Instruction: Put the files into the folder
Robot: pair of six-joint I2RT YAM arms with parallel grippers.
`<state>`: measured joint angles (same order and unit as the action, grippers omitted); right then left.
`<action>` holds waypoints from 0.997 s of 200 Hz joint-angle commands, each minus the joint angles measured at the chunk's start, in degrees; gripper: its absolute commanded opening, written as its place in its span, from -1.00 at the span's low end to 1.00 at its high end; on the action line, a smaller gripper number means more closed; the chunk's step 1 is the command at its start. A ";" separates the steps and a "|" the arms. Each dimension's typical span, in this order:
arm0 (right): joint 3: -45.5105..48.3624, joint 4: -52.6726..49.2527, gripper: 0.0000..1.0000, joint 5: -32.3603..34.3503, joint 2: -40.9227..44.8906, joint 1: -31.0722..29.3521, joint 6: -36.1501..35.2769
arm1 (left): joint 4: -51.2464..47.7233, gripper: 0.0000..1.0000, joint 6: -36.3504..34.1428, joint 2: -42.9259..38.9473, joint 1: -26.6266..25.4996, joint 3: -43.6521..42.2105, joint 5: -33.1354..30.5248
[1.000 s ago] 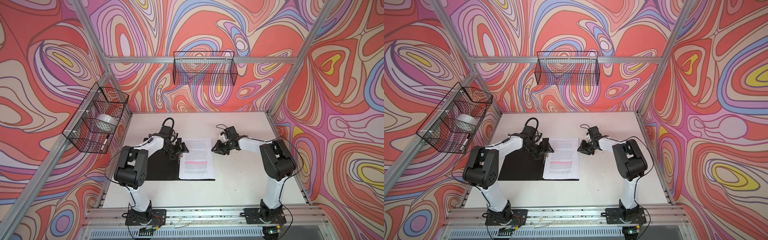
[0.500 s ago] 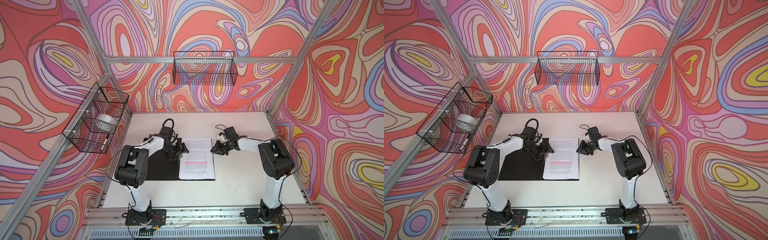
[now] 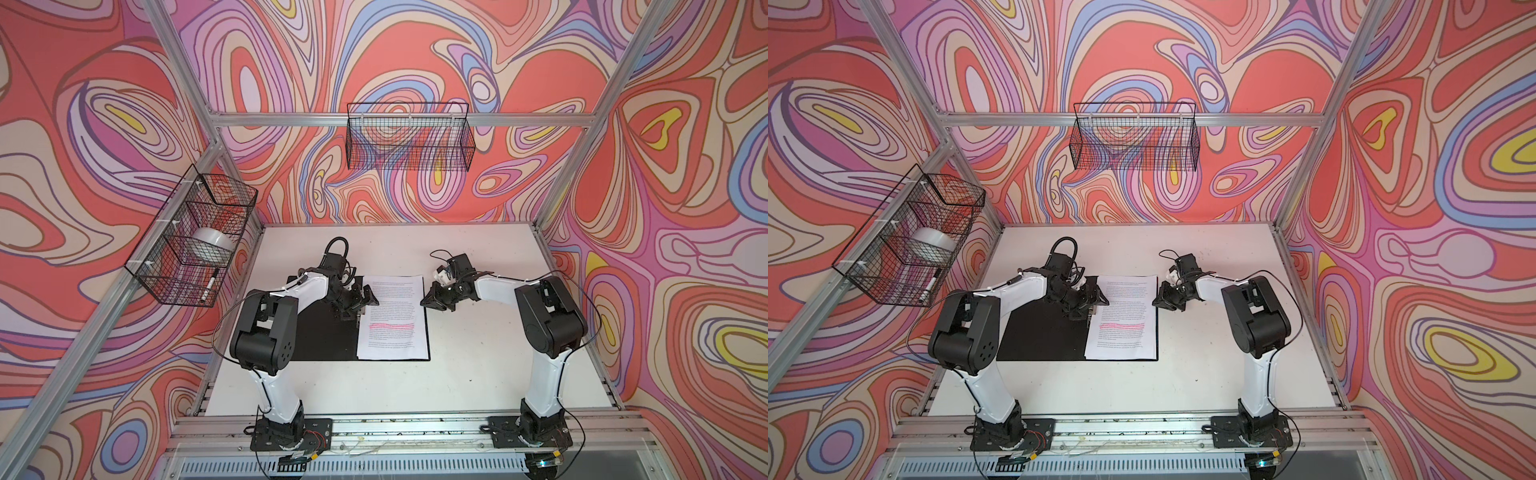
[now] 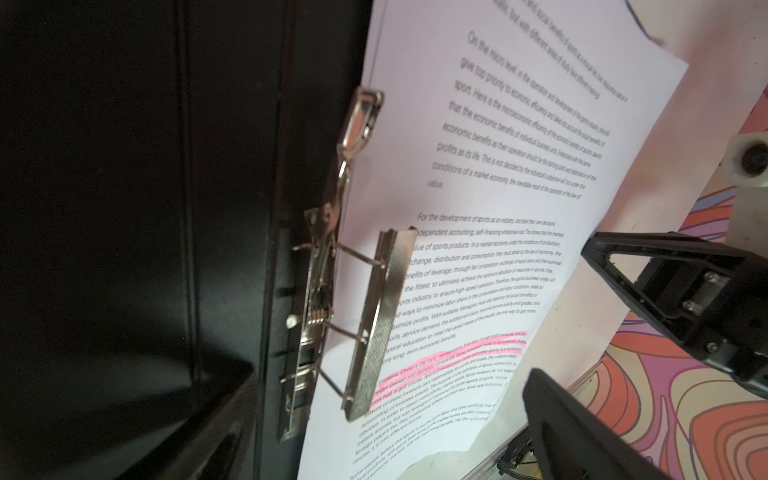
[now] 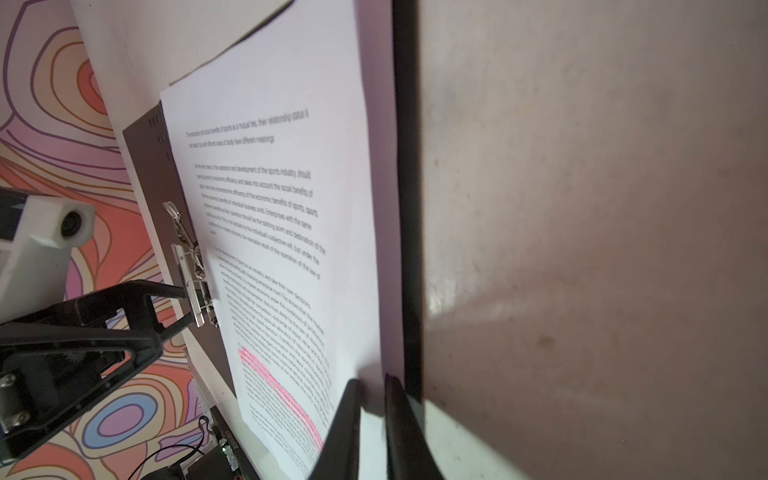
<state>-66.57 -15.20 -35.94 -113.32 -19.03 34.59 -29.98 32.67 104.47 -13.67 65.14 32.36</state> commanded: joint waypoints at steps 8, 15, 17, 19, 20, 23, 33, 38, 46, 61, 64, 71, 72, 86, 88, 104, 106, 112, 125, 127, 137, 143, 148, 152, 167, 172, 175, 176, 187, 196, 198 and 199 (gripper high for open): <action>-1.37 1.16 -0.73 -0.90 -1.21 0.26 -0.23 | -0.97 1.00 0.43 1.62 -0.04 0.28 -1.13; -1.37 1.10 -0.73 -0.94 -1.29 0.30 -0.30 | -0.88 1.00 0.43 1.41 -0.04 0.27 -1.00; -1.44 1.06 -0.73 -0.92 -1.33 0.30 -0.40 | -0.94 1.00 0.39 1.43 -0.04 0.25 -1.05; -1.46 1.01 -0.73 -0.96 -1.37 0.28 -0.42 | -0.96 1.00 0.38 1.40 -0.04 0.31 -1.07; -1.46 0.99 -0.73 -0.96 -1.37 0.25 -0.41 | -0.96 1.00 0.38 1.38 -0.04 0.28 -1.11; -1.53 0.82 -0.73 -0.97 -1.45 0.32 -0.49 | -0.96 1.00 0.38 1.26 -0.04 0.29 -1.15; -1.77 0.33 -0.73 -0.64 -1.72 0.25 -0.79 | -1.20 1.00 0.19 0.81 -0.04 0.36 -1.55; -1.77 0.30 -0.72 -0.63 -1.75 0.26 -0.85 | -1.30 1.00 0.06 0.46 -0.04 0.40 -1.86; -1.68 0.35 -0.72 -0.70 -1.73 0.33 -0.89 | -1.46 1.00 -0.13 -0.06 -0.04 0.35 -2.33; -1.64 0.11 -0.68 -0.25 -1.49 0.33 -0.95 | -1.99 0.99 -0.53 -1.11 -0.04 0.38 -3.22; -1.64 0.00 -0.67 -0.07 -1.41 0.31 -0.93 | -2.01 0.99 -0.57 -1.32 -0.04 0.34 -3.44; -1.64 -0.22 -0.65 0.21 -1.22 0.30 -1.06 | -2.26 1.00 -0.90 -1.96 -0.04 0.38 -3.88; -1.64 -0.25 -0.64 0.31 -1.17 0.31 -1.09 | -2.32 1.00 -0.96 -2.01 -0.04 0.31 -3.93; -1.72 -0.74 -0.59 0.78 -0.64 0.30 -1.34 | -2.78 1.00 -1.25 -2.83 -0.04 0.35 -4.39; -1.77 -0.85 -0.59 0.92 -0.49 0.31 -1.42 | -2.84 1.00 -1.23 -2.92 -0.04 0.36 -4.38; -2.08 -1.84 -0.54 1.75 0.23 0.30 -2.00 | -3.51 1.00 -1.36 -3.69 -0.04 0.50 -5.12; -2.14 -1.96 -0.54 1.80 0.34 0.30 -2.05 | -3.69 1.00 -1.37 -3.84 -0.04 0.57 -5.51; -2.16 -2.11 -0.52 2.09 0.67 0.27 -2.18 | -4.07 1.00 -1.46 -4.11 -0.04 0.66 -6.43; -2.37 -2.82 -0.50 2.94 1.37 0.31 -2.47 | -4.78 1.00 -2.35 -4.76 -0.04 1.05 -7.51; -2.42 -2.93 -0.50 3.00 1.46 0.31 -2.52 | -4.88 1.00 -2.39 -4.88 -0.04 1.04 -7.69; -2.52 -3.48 -0.49 3.30 1.90 0.30 -2.73 | -5.00 0.99 -2.53 -5.44 -0.04 1.14 -7.82; -2.63 -3.73 -0.48 3.55 2.12 0.29 -2.86 | -5.09 1.00 -2.60 -5.78 -0.04 1.28 -7.84; -2.69 -4.06 -0.48 3.79 2.45 0.22 -2.95 | -5.17 1.00 -2.69 -6.07 -0.04 1.40 -8.02; -2.77 -4.30 -0.48 4.01 2.72 0.34 -3.02 | -5.22 1.00 -2.74 -6.32 -0.04 1.47 -8.14; -3.19 -5.77 -0.47 5.04 3.98 0.30 -3.63 | -5.81 0.99 -3.34 -6.89 -0.04 2.30 -8.56; -3.50 -6.51 -0.47 5.59 4.42 0.25 -4.04 | -6.08 0.99 -3.54 -6.97 -0.04 2.71 -8.74; -3.64 -6.94 -0.47 5.95 4.64 0.31 -4.23 | -6.26 1.00 -3.71 -6.99 0.03 3.04 -8.76; -3.69 -7.07 -0.47 6.05 4.75 0.31 -4.33 | -6.29 0.99 -3.77 -6.99 0.04 3.14 -8.83; -4.16 -8.75 -0.47 6.74 5.86 0.25 -5.02 | -6.91 1.00 -4.48 -7.16 0.09 4.28 -9.06; -4.42 -9.97 -0.49 7.39 6.98 0.30 -5.38 | -7.26 1.00 -5.04 -7.38 0.20 5.09 -9.22; -4.49 -10.16 -0.49 7.49 7.24 0.24 -5.40 | -7.35 1.00 -5.13 -7.47 0.15 5.26 -9.26; -4.51 -10.27 -0.49 7.52 7.41 0.27 -5.41 | -7.36 1.00 -5.19 -7.49 0.14 5.34 -9.25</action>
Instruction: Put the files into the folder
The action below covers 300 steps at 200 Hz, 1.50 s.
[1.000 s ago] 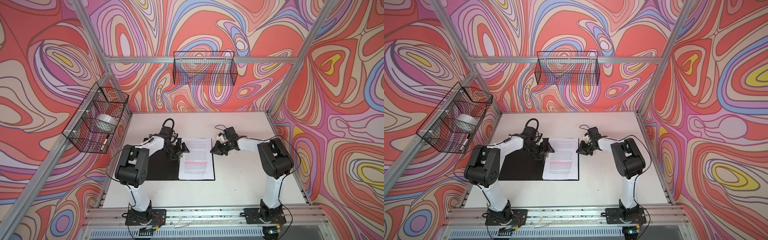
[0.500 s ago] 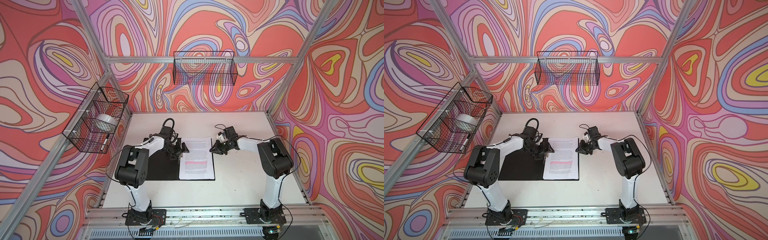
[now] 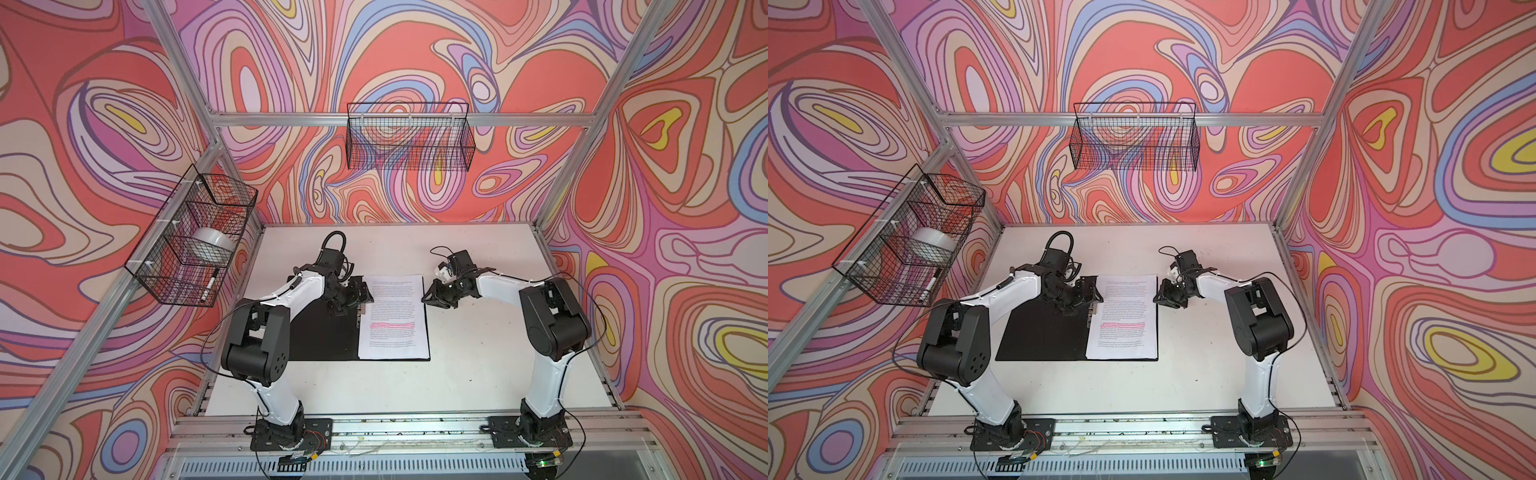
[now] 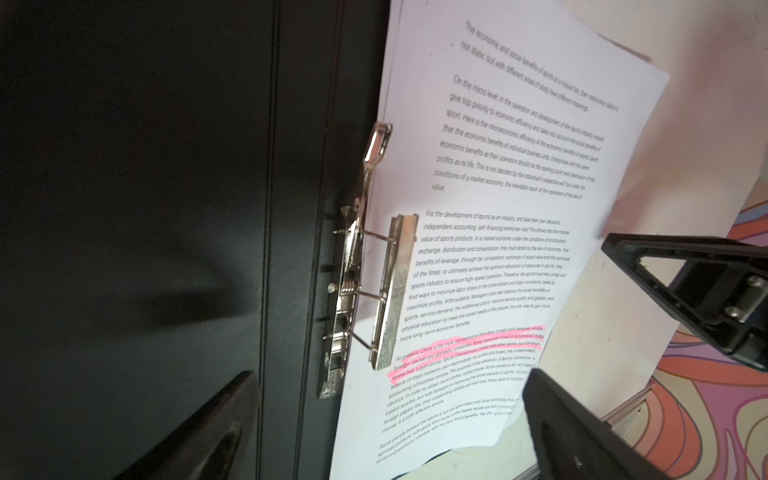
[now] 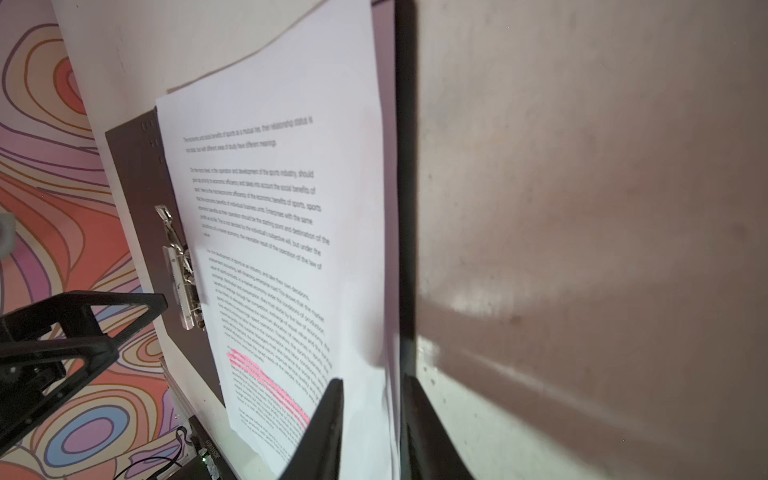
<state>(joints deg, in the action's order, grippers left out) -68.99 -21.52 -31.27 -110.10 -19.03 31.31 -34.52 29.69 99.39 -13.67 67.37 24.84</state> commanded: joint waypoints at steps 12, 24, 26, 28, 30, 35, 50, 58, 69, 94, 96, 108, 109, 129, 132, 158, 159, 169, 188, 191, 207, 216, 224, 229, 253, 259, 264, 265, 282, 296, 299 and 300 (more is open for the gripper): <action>-1.79 -4.62 -0.56 1.59 5.90 0.13 -1.94 | -3.09 1.00 -2.82 -2.78 0.14 3.83 -2.05; -1.29 -5.69 -0.63 -0.21 7.38 -0.11 -1.77 | -3.35 0.99 -3.43 -3.21 0.22 4.37 -2.25; -1.25 -6.07 -0.64 -0.29 7.63 -0.24 -1.82 | -3.36 0.99 -3.53 -3.24 0.22 4.46 -2.25; -1.13 -6.43 -0.65 -0.35 7.89 -0.34 -1.86 | -3.42 0.99 -3.68 -3.24 0.22 4.62 -2.21; -1.03 -6.78 -0.66 -0.37 8.11 -0.47 -1.91 | -3.51 0.99 -3.81 -3.24 0.22 4.79 -2.15; -0.70 -7.50 -0.69 -0.34 8.25 -0.79 -1.96 | -3.85 1.00 -4.27 -3.09 0.22 5.36 -2.03; 1.02 -8.89 -0.76 -2.20 11.87 -2.32 -1.81 | -5.26 1.00 -5.40 -2.50 0.40 7.56 -2.08; 2.06 -8.89 -0.78 -3.72 12.63 -3.32 -1.28 | -5.46 1.00 -5.61 -2.45 0.40 8.31 -2.54; 3.31 -8.64 -0.79 -5.10 13.27 -5.20 -0.50 | -5.12 1.00 -5.71 -2.45 0.40 8.85 -2.65; 5.83 -6.51 -0.80 -4.99 13.43 -10.68 2.04 | -6.10 1.00 -6.53 -1.78 0.49 10.94 -2.67; 6.14 -6.23 -0.80 -5.00 13.32 -11.03 2.30 | -6.20 1.00 -6.61 -1.69 0.49 11.05 -2.55; 7.95 -4.11 -0.80 -4.87 12.93 -12.82 3.90 | -6.92 1.00 -7.05 -1.19 0.55 11.76 -1.92; 8.11 -3.91 -0.80 -4.91 12.92 -12.94 3.96 | -6.99 1.00 -7.08 -1.16 0.56 11.83 -1.82; 10.55 -0.50 -0.80 -4.52 11.80 -14.86 6.23 | -7.49 1.00 -7.28 -0.65 0.66 12.25 -1.10; 10.73 -0.31 -0.81 -4.32 11.62 -15.14 6.41 | -7.49 1.00 -7.21 -0.53 0.66 12.19 -0.99; 11.20 0.18 -0.81 -2.91 11.11 -16.63 7.12 | -7.49 1.00 -7.19 -0.43 0.66 12.17 -0.54; 11.23 0.17 -0.81 -2.87 11.12 -16.69 7.11 | -7.49 1.00 -7.19 -0.39 0.66 12.17 -0.56; 11.48 0.16 -0.80 -2.48 11.22 -16.99 7.40 | -7.58 1.00 -7.13 -0.25 0.66 12.16 -0.57; 12.56 0.68 -0.80 -2.18 11.23 -17.10 7.48 | -7.58 1.00 -7.02 0.10 0.71 12.08 0.14; 12.69 0.75 -0.80 -2.14 11.16 -17.12 7.55 | -7.58 1.00 -6.95 0.30 0.75 12.08 0.22; 12.77 0.69 -0.81 -2.00 10.39 -17.10 7.62 | -7.49 1.00 -6.80 0.71 0.75 11.99 0.62; 12.48 0.02 -0.81 -1.49 10.01 -17.10 7.32 | -7.49 1.00 -6.71 0.88 0.75 12.08 0.80; 12.60 0.32 -0.81 -1.50 9.82 -17.10 7.34 | -7.49 1.00 -6.67 0.97 0.75 12.08 0.89; 12.80 0.58 -0.81 -1.61 9.74 -17.10 7.41 | -7.49 1.00 -6.67 0.98 0.75 12.08 0.91; 13.71 1.42 -0.81 -1.98 9.68 -17.14 7.66 | -7.32 1.00 -6.80 1.02 0.75 11.90 0.89; 13.94 1.65 -0.81 -2.12 9.56 -17.10 7.71 | -7.31 1.00 -6.76 1.06 0.75 11.82 0.83; 14.12 1.80 -0.81 -2.09 9.56 -17.10 7.92 | -7.31 1.00 -6.76 1.12 0.76 11.74 0.91; 14.13 1.81 -0.82 -2.11 9.56 -17.10 7.91 | -7.31 1.00 -6.76 1.14 0.76 11.73 0.95; 14.66 2.42 -0.81 -2.13 10.22 -17.14 8.45 | -7.31 1.00 -6.67 1.32 0.83 11.79 0.98; 15.00 2.88 -0.82 -1.94 11.27 -17.16 8.77 | -7.31 1.00 -6.69 1.44 0.84 11.97 1.00; 15.10 2.93 -0.81 -1.91 11.50 -17.10 8.77 | -7.39 1.00 -6.67 1.51 0.84 11.99 1.08; 15.11 2.91 -0.81 -1.93 11.54 -17.10 8.77 | -7.40 1.00 -6.67 1.51 0.84 11.99 1.08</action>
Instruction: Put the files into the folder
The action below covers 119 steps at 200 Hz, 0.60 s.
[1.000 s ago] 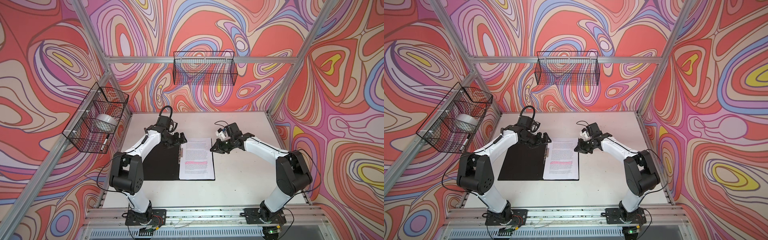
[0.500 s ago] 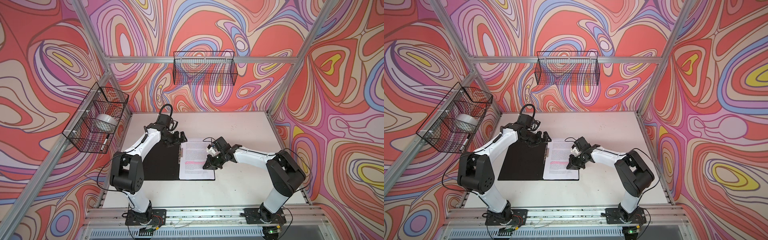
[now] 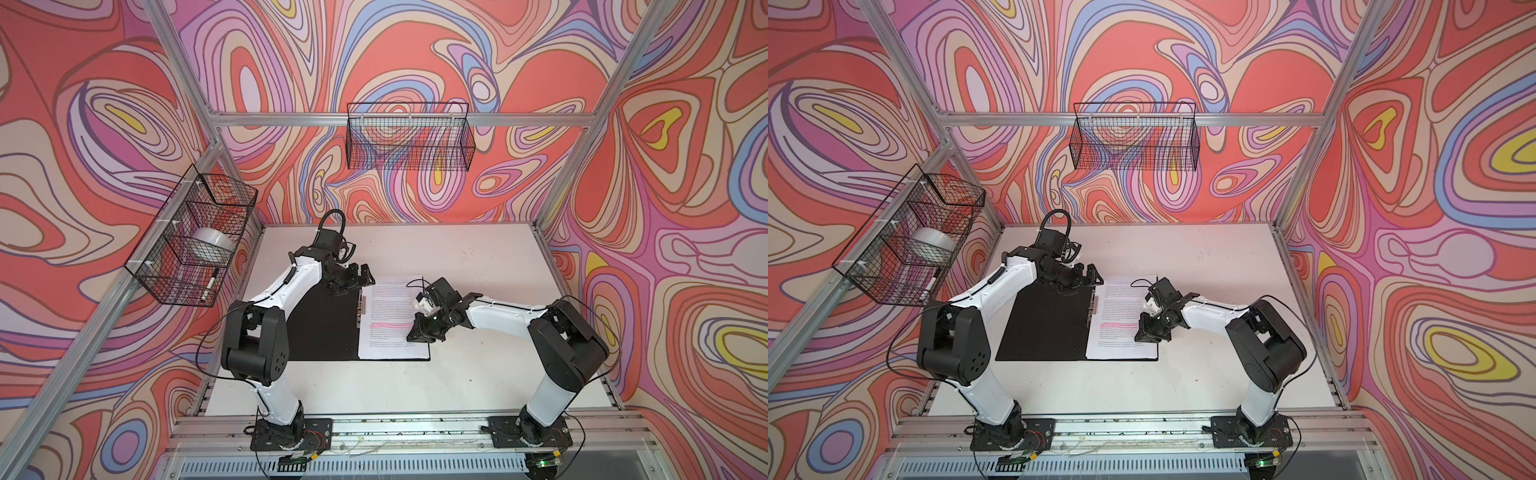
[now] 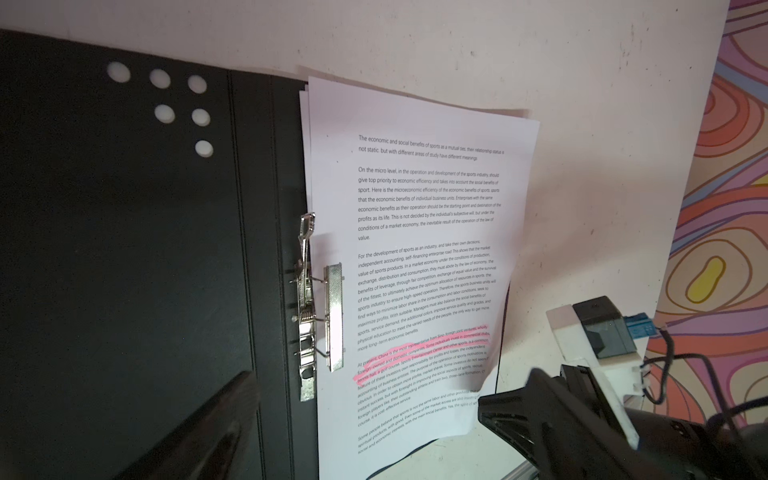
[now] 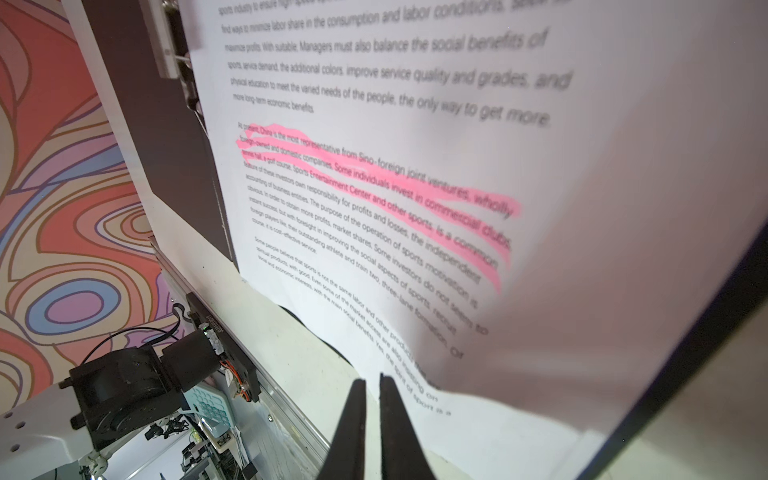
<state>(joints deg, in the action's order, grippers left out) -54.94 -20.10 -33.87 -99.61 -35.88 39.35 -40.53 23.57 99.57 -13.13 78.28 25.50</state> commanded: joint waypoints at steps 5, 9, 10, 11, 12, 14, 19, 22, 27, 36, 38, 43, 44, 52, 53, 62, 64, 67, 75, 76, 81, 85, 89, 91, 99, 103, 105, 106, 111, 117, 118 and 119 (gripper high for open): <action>1.05 1.36 -0.81 0.73 1.28 -0.27 0.80 | -1.39 1.00 -0.55 1.46 0.29 1.13 0.47; 1.06 1.15 -0.81 0.77 1.47 -0.25 0.72 | -1.38 1.00 -0.55 1.51 0.29 1.17 0.47; 1.06 1.09 -0.82 0.79 1.50 -0.25 0.72 | -1.39 1.00 -0.50 1.55 0.29 1.17 0.50; 1.06 1.01 -0.82 0.81 1.56 -0.25 0.64 | -1.39 1.00 -0.48 1.57 0.29 1.17 0.51; 1.06 0.97 -0.81 0.86 1.59 -0.25 0.59 | -1.39 1.00 -0.47 1.58 0.29 1.17 0.51; 1.06 0.84 -0.81 0.87 1.67 -0.24 0.63 | -1.39 1.00 -0.46 1.63 0.29 1.17 0.52; 0.99 0.54 -0.81 0.93 1.85 -0.24 0.59 | -1.39 1.00 -0.49 1.68 0.25 1.17 0.67; 0.93 0.24 -0.81 1.01 2.00 -0.24 0.52 | -1.39 1.00 -0.48 1.66 0.29 1.17 0.69; 0.90 -0.11 -0.81 1.25 2.17 -0.24 0.39 | -1.35 1.00 -0.48 1.72 0.29 1.11 0.70; 0.99 -0.46 -0.81 1.42 2.55 -0.25 0.30 | -1.30 1.00 -0.49 1.77 0.29 1.00 0.68; 1.04 -0.49 -0.81 1.48 2.62 -0.25 0.31 | -1.30 1.00 -0.47 1.77 0.29 1.00 0.67; 1.14 -0.55 -0.81 1.53 2.74 -0.24 0.35 | -1.30 1.00 -0.46 1.76 0.29 0.92 0.66; 1.19 -0.55 -0.81 1.53 2.75 -0.24 0.32 | -1.30 1.00 -0.46 1.77 0.29 0.91 0.68; 1.45 -0.39 -0.81 1.55 2.76 -0.29 0.37 | -1.30 1.00 -0.44 1.81 0.29 0.91 0.66; 1.47 -0.39 -0.81 1.54 2.71 -0.27 0.33 | -1.30 1.00 -0.40 1.79 0.29 0.86 0.63; 1.78 -0.21 -0.81 1.53 2.42 -0.29 0.29 | -1.29 1.00 -0.33 1.90 0.29 0.90 0.76; 1.88 -0.16 -0.81 1.53 2.30 -0.26 0.24 | -1.30 1.00 -0.29 1.89 0.29 0.91 0.84; 2.00 -0.08 -0.81 1.58 2.13 -0.25 0.20 | -1.30 1.00 -0.33 2.00 0.29 0.91 0.85; 2.32 0.22 -0.81 1.44 1.65 -0.24 0.22 | -1.23 1.00 -0.33 1.97 0.29 0.91 0.90; 2.35 0.27 -0.81 1.39 1.59 -0.24 0.25 | -1.27 1.00 -0.30 1.95 0.29 0.91 0.93; 2.50 0.63 -0.81 1.21 1.33 -0.24 0.23 | -1.30 1.00 -0.28 2.08 0.28 0.95 0.90; 2.63 0.86 -0.81 1.15 1.12 -0.24 0.21 | -1.30 1.00 -0.33 2.12 0.29 0.98 0.93; 2.72 1.14 -0.81 1.05 0.96 -0.24 0.23 | -1.24 1.00 -0.36 2.07 0.29 0.91 0.94; 2.77 1.23 -0.81 1.03 0.86 -0.29 0.21 | -1.22 1.00 -0.43 2.04 0.29 0.93 0.91; 2.89 1.29 -0.81 1.08 0.44 -0.25 0.10 | -1.30 1.00 -0.38 2.12 0.29 0.91 0.95; 2.91 1.33 -0.81 1.16 0.20 -0.25 0.00 | -1.30 1.00 -0.38 2.09 0.29 0.91 0.96; 2.91 1.34 -0.81 1.21 0.07 -0.24 -0.03 | -1.30 1.00 -0.37 2.11 0.25 0.91 0.91; 2.91 1.36 -0.81 1.19 0.01 -0.24 -0.05 | -1.30 1.00 -0.37 2.16 0.27 0.91 0.94; 2.97 1.44 -0.81 1.18 -0.26 -0.24 -0.11 | -1.30 1.00 -0.37 2.20 0.29 0.91 0.96; 3.07 1.67 -0.81 1.16 -0.62 -0.28 -0.20 | -1.30 1.00 -0.37 2.21 0.29 0.91 0.88; 3.08 1.74 -0.81 1.08 -0.69 -0.26 -0.22 | -1.35 1.00 -0.37 2.16 0.29 0.91 0.92; 3.08 1.78 -0.81 1.04 -0.72 -0.25 -0.23 | -1.32 1.00 -0.37 2.19 0.29 0.91 0.94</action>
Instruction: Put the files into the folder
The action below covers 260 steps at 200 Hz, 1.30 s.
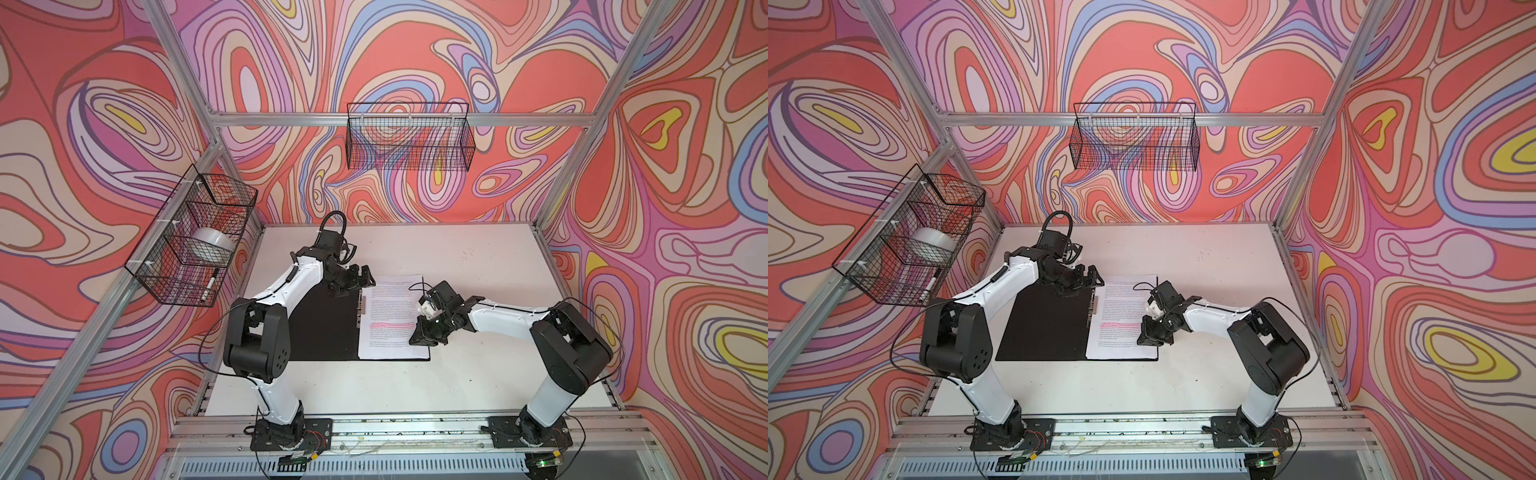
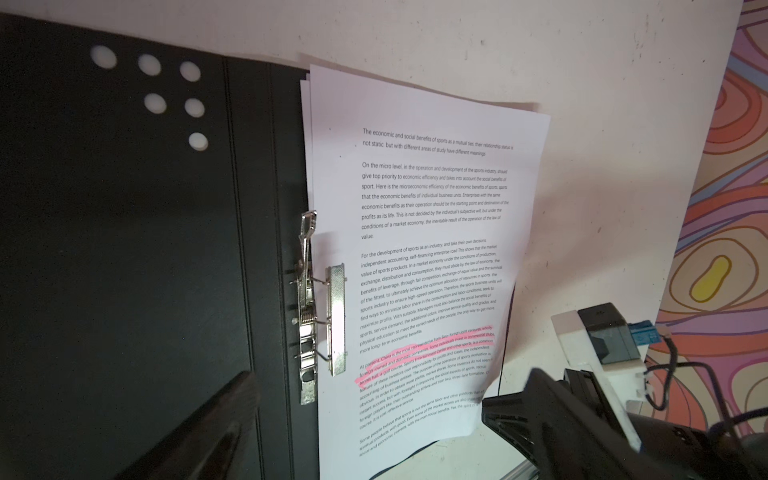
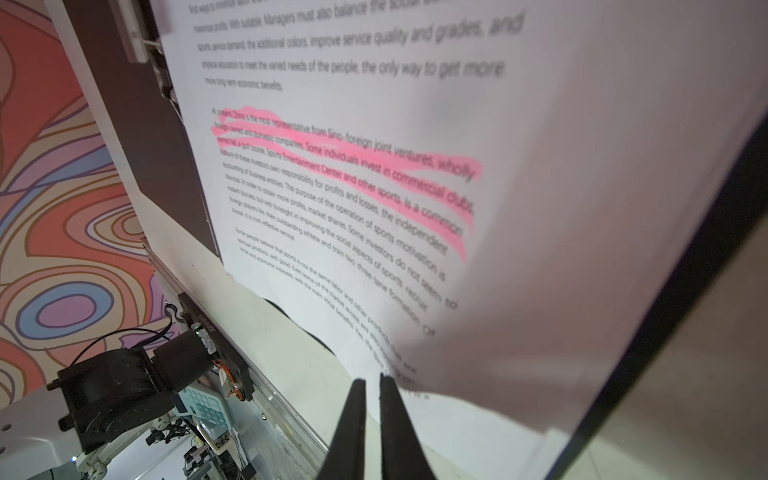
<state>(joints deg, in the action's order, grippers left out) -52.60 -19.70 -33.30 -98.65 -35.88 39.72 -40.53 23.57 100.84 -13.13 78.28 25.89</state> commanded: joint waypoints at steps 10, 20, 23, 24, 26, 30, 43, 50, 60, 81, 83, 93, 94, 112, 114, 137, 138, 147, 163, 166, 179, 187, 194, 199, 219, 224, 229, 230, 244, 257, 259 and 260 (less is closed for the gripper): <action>1.05 1.81 -0.81 0.40 -2.29 -0.24 -0.64 | -1.36 1.00 -0.52 0.92 0.29 0.91 0.50; 1.31 2.27 -0.81 0.20 -2.55 -0.24 -0.58 | -1.37 1.00 -0.46 0.82 0.29 0.91 0.52; 1.37 2.43 -0.81 0.17 -2.54 -0.24 -0.53 | -1.34 1.00 -0.46 0.84 0.29 0.91 0.44; 1.45 2.50 -0.81 0.17 -2.52 -0.24 -0.57 | -1.37 1.00 -0.46 0.85 0.29 0.91 0.41; 1.49 2.59 -0.81 0.23 -2.51 -0.24 -0.47 | -1.36 1.00 -0.46 0.83 0.29 0.91 0.46; 1.65 2.84 -0.81 0.17 -2.52 -0.24 -0.44 | -1.39 1.00 -0.46 0.80 0.29 0.91 0.47; 1.97 2.92 -0.82 0.38 -4.09 -0.24 -0.35 | -1.39 1.00 -0.46 0.74 0.29 0.91 0.39; 2.06 2.84 -0.82 0.49 -4.33 -0.24 -0.43 | -1.39 1.00 -0.47 0.75 0.29 0.82 0.38; 2.19 2.79 -0.81 0.58 -4.61 -0.25 -0.57 | -1.39 1.00 -0.46 0.63 0.29 0.71 0.37; 2.15 2.48 -0.81 0.56 -5.40 -0.25 -1.01 | -1.22 1.00 -0.37 0.58 0.29 0.56 0.45; 2.22 2.48 -0.82 0.59 -5.47 -0.25 -1.04 | -1.22 1.00 -0.37 0.59 0.29 0.49 0.47; 2.24 2.48 -0.82 0.56 -5.67 -0.24 -1.08 | -1.21 1.00 -0.37 0.52 0.29 0.47 0.41; 2.24 2.52 -0.82 0.58 -5.67 -0.24 -1.11 | -1.21 1.00 -0.41 0.56 0.29 0.47 0.40; 2.33 2.34 -0.81 0.52 -5.76 -0.24 -1.14 | -1.15 1.00 -0.37 0.37 0.29 0.29 0.39; 2.33 2.38 -0.81 0.58 -5.70 -0.24 -1.18 | -1.13 1.00 -0.37 0.38 0.29 0.29 0.37; 2.07 1.87 -0.81 0.66 -5.54 -0.24 -1.49 | -1.04 1.00 -0.37 0.28 0.29 0.21 0.48; 2.07 1.82 -0.81 0.68 -5.52 -0.24 -1.54 | -0.99 1.00 -0.37 0.30 0.29 0.21 0.52; 1.82 1.71 -0.81 0.54 -5.33 -0.25 -1.67 | -1.03 1.00 -0.42 0.40 0.29 0.29 0.57; 1.05 1.22 -0.80 0.62 -4.73 -0.24 -2.16 | -1.28 1.00 -0.54 0.47 0.29 0.69 0.52; 0.83 1.10 -0.79 0.67 -4.52 -0.24 -2.22 | -1.30 1.00 -0.61 0.44 0.29 0.79 0.48; -0.25 0.15 -0.76 1.22 -3.54 -0.25 -2.82 | -1.88 0.99 -0.87 0.22 0.29 1.36 -0.50; -1.22 -0.79 -0.73 2.02 -3.21 -0.25 -3.46 | -1.93 0.98 -0.92 -0.74 0.29 1.33 -2.22; -2.04 -1.63 -0.70 2.75 -1.35 -0.24 -4.02 | -0.86 0.99 -0.77 -2.35 0.29 0.61 -3.80; -2.71 -2.34 -0.63 3.56 -0.53 -0.24 -4.42 | 0.19 0.99 -0.77 -3.65 0.29 0.04 -5.09; -5.66 -5.04 -0.56 5.31 2.05 -0.24 -5.67 | -0.65 1.00 -2.84 -4.35 0.38 1.81 -6.36; -6.68 -5.90 -0.56 5.47 2.32 -0.24 -6.10 | -1.84 1.00 -3.54 -3.72 0.46 2.99 -6.13; -7.83 -6.90 -0.56 5.43 2.46 -0.30 -6.44 | -2.78 1.00 -4.14 -3.12 0.59 3.98 -5.88; -8.07 -7.09 -0.56 5.43 2.53 -0.27 -6.56 | -3.01 1.00 -4.28 -2.98 0.62 4.25 -5.69; -11.27 -9.80 -0.56 5.44 2.56 -0.25 -7.69 | -4.34 1.00 -6.09 -1.29 0.82 6.61 -3.62; -14.12 -11.64 -0.56 5.59 2.57 -0.25 -8.49 | -5.69 1.00 -7.82 0.76 0.82 8.65 -2.70; -14.53 -11.91 -0.56 5.65 2.58 -0.25 -8.63 | -5.63 1.00 -8.08 1.00 0.82 8.82 -2.47; -14.72 -11.97 -0.56 5.72 2.58 -0.25 -8.66 | -5.58 1.00 -8.27 1.15 0.82 8.86 -2.36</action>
<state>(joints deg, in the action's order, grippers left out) -62.92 -26.72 -29.39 -97.56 -36.03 33.95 -42.70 19.88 99.13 -12.69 83.74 22.11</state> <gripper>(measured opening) 0.221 0.999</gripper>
